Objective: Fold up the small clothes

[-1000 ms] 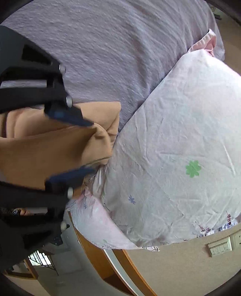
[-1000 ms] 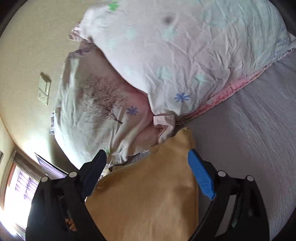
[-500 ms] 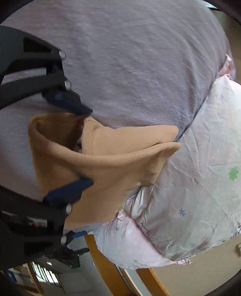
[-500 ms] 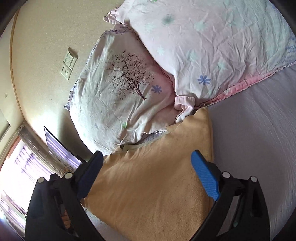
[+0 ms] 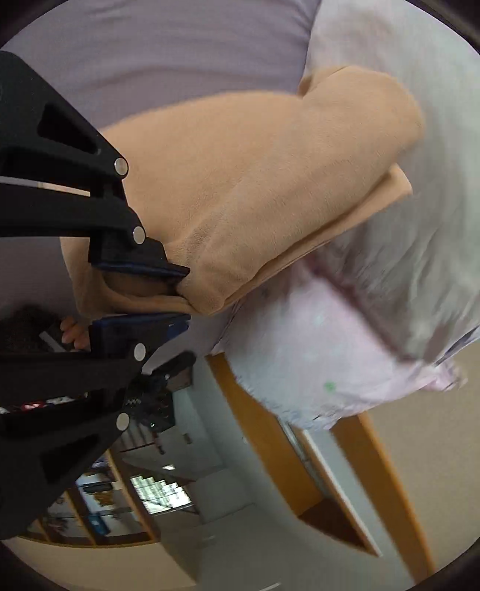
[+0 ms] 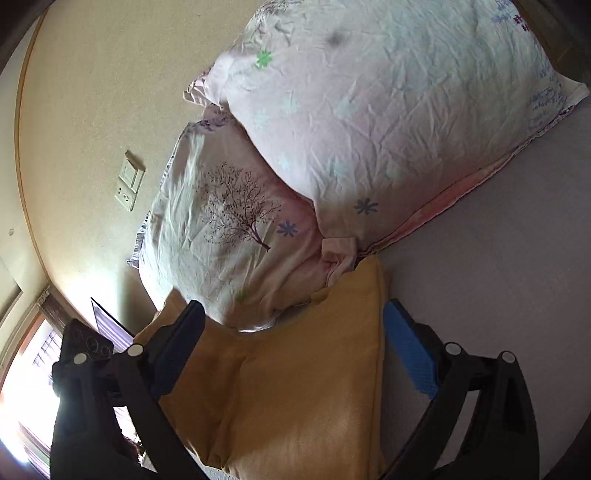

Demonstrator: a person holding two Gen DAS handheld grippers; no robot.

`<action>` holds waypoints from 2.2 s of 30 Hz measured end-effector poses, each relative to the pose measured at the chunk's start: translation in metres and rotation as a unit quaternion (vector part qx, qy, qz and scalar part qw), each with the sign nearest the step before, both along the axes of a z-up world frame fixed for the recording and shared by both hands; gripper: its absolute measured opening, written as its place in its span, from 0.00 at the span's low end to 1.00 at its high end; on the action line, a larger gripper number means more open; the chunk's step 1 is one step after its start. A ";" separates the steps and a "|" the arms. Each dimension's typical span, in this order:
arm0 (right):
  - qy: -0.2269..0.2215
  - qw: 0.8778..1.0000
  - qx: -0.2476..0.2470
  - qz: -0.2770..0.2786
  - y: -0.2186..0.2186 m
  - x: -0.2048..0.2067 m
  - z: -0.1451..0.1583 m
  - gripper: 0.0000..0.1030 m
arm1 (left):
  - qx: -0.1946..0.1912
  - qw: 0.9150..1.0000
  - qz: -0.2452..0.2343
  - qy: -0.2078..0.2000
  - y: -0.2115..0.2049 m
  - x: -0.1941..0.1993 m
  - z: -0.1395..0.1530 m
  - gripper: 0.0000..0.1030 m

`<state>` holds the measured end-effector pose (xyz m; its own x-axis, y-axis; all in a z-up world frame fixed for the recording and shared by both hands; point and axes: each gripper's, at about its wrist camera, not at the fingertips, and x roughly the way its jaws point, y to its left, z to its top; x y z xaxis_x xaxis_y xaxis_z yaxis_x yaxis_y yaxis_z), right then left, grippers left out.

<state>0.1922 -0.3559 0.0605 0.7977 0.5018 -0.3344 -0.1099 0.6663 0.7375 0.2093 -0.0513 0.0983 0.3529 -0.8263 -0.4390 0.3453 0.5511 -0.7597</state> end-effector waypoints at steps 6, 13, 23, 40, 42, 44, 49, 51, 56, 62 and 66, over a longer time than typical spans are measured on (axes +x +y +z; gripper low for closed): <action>0.017 0.999 -0.024 -0.035 -0.019 0.000 -0.005 0.94 | -0.042 0.985 -0.160 0.053 -0.115 0.006 -0.036 0.18; 0.036 0.999 -0.014 0.012 -0.018 -0.004 0.001 0.92 | 0.002 1.000 0.015 0.018 0.007 -0.001 -0.034 0.71; 0.122 0.975 -0.158 0.094 0.054 0.005 -0.013 0.65 | 0.023 0.996 0.041 0.072 0.066 -0.001 -0.075 0.71; 0.185 0.976 -0.099 0.054 0.015 -0.038 -0.026 0.80 | 0.048 0.994 -0.012 0.100 0.014 0.004 -0.100 0.79; 0.200 0.973 -0.095 0.068 0.017 -0.035 -0.034 0.77 | 0.053 0.993 -0.009 0.105 0.009 0.008 -0.105 0.79; 0.214 0.969 -0.085 0.086 0.021 -0.034 -0.042 0.73 | 0.049 0.993 -0.003 0.108 0.007 0.010 -0.112 0.78; 0.200 0.973 -0.029 0.115 0.030 -0.029 -0.053 0.29 | 0.061 0.994 0.012 0.086 0.003 0.011 -0.111 0.42; 0.176 0.976 -0.041 0.124 0.042 -0.034 -0.045 0.25 | 0.055 0.996 0.020 0.070 0.015 0.005 -0.104 0.37; 0.139 0.971 -0.061 0.187 0.091 -0.043 -0.028 0.24 | 0.078 0.995 0.052 0.026 0.063 -0.033 -0.086 0.38; 0.135 0.968 -0.149 0.152 0.113 -0.066 -0.020 0.54 | 0.127 0.989 0.072 0.008 0.099 -0.072 -0.084 0.47; 0.028 0.986 -0.112 0.117 0.104 -0.101 0.024 0.56 | 0.129 0.986 0.071 -0.083 0.094 -0.101 -0.046 0.71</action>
<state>0.0912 -0.2516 0.0849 0.6455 0.5791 -0.4980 -0.2438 0.7741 0.5842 0.1080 0.0424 0.0524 0.5415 -0.6320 -0.5544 0.3586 0.7701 -0.5276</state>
